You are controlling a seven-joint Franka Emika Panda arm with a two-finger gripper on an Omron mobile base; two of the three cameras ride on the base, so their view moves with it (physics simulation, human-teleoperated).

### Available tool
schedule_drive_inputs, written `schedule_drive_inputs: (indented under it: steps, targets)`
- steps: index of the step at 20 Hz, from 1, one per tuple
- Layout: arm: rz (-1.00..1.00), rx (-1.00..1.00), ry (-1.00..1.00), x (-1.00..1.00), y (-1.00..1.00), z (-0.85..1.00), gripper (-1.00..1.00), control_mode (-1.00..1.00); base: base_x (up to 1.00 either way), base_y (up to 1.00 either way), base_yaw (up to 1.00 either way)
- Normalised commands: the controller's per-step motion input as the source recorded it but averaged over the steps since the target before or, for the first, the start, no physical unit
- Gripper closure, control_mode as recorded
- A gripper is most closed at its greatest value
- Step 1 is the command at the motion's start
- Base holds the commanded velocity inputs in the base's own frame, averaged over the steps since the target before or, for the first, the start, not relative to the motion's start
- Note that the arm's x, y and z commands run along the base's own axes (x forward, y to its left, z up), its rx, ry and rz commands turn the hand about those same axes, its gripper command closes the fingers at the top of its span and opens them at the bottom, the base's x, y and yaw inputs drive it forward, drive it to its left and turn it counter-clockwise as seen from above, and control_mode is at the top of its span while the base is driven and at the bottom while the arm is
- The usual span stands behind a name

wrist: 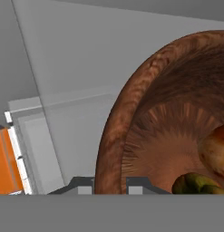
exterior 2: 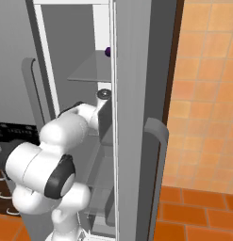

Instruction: Pick the chicken drumstick and bell pepper from their plates and place them in the bowl. Then put the bowl in the fridge.

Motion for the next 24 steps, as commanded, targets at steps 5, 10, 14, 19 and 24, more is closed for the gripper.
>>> schedule_drive_inputs:
  steps: [5, 10, 14, 19, 24]
  targets:
    - [0.00, 0.00, -0.06, 0.26, -0.01, -0.27, 1.00, -1.00, 0.00, 0.00, 0.00]
    - [0.00, 0.00, -0.10, 0.13, -0.01, -0.18, 1.00, -1.00, 0.00, 0.00, 0.00]
    - [0.00, 0.00, -0.10, 0.02, 0.00, 0.00, -1.00, -1.00, 0.00, 0.00, 0.00]
    - [-0.02, 0.00, -0.09, 0.00, 0.00, 0.09, -1.00, -1.00, 0.00, 0.00, 0.00]
    - [-0.10, 0.01, -0.04, -0.02, 0.00, 0.54, -1.00, -1.00, 0.00, 0.00, 0.00]
